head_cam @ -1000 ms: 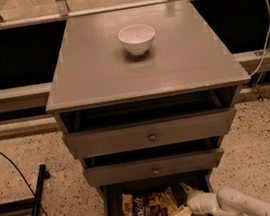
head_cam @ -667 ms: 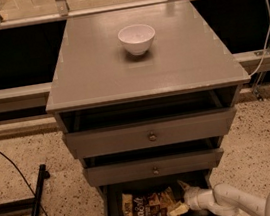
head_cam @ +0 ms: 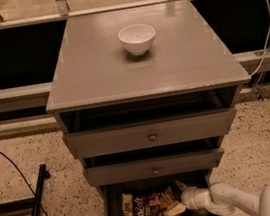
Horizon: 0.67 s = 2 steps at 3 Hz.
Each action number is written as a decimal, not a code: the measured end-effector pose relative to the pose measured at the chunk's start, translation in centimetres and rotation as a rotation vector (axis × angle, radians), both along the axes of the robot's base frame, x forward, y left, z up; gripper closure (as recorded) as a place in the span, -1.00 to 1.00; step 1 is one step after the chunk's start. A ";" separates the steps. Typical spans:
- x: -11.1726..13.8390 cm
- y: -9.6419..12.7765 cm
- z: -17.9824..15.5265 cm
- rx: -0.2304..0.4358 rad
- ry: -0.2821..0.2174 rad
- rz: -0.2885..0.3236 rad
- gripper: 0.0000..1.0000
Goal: Pick brown chip bag from bottom drawer and place on counter
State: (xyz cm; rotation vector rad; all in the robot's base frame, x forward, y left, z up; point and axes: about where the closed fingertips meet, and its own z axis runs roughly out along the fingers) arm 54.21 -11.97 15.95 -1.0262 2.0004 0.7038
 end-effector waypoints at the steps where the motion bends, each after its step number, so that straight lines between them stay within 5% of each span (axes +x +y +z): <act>1: 0.0 0.9 -0.6 -0.010 0.015 0.017 -0.63; 2: -0.3 1.8 -1.4 -0.005 0.032 0.055 -0.01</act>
Offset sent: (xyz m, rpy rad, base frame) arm -0.0030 0.0206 -0.0184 -0.0048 0.0406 0.0786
